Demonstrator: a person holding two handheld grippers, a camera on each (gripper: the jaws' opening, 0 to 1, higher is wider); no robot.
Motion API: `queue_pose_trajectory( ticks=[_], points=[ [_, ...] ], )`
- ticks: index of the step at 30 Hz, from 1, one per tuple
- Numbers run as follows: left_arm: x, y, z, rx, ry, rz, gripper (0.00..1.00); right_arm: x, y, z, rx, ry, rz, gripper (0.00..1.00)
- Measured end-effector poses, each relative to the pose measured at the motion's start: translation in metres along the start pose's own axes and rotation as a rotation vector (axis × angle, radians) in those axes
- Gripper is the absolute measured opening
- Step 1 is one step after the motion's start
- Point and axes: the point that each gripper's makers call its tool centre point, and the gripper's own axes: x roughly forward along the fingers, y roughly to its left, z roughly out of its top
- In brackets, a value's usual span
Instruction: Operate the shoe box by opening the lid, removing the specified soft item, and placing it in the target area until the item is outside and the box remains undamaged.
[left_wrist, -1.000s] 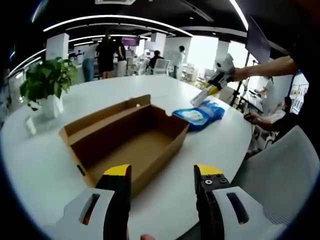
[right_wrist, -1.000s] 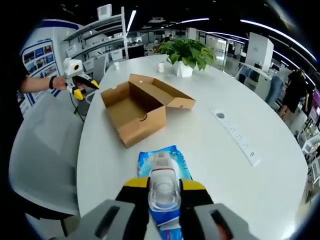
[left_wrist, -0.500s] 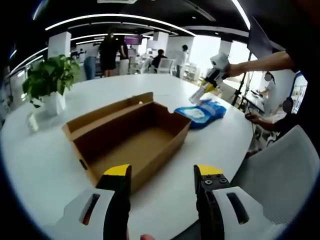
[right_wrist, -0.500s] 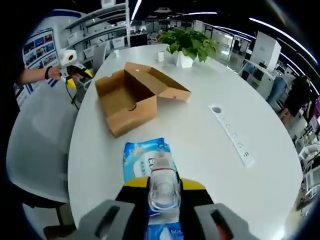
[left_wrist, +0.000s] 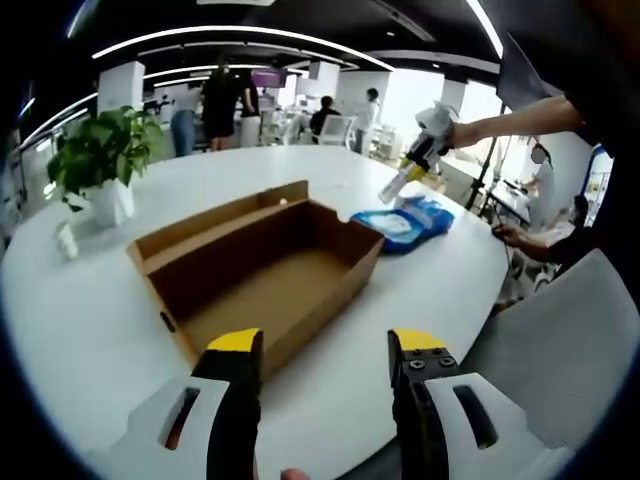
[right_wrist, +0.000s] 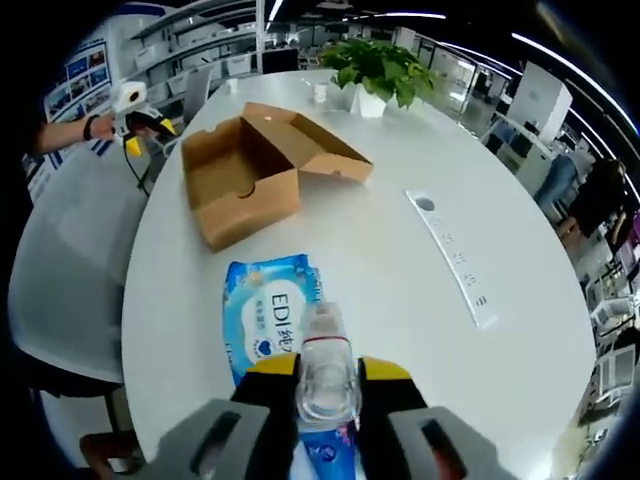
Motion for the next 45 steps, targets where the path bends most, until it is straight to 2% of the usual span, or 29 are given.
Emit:
queue_pose_trajectory(
  ticks=[17,21,29,38,42,45],
  points=[
    [0.002,0.001,-0.002,-0.003,-0.001,0.004,0.51,0.005,-0.019,-0.017,-0.026,0.08,-0.006,0.17],
    [0.001,0.0,-0.004,-0.006,-0.002,0.003,0.51,0.01,-0.023,-0.025,-0.024,0.129,-0.006,0.17],
    [-0.003,0.0,-0.007,-0.018,-0.007,0.008,0.51,0.017,-0.021,-0.026,-0.039,0.175,0.005,0.17],
    [-0.005,-0.001,-0.003,-0.018,-0.023,0.009,0.52,0.027,-0.026,-0.031,-0.084,0.24,0.007,0.17],
    [-0.006,-0.001,-0.001,-0.014,-0.028,0.008,0.52,0.031,-0.032,-0.041,-0.122,0.315,0.001,0.17],
    [-0.006,0.0,-0.001,-0.017,-0.033,0.008,0.52,0.034,-0.031,-0.043,-0.144,0.338,0.008,0.17]
  ],
)
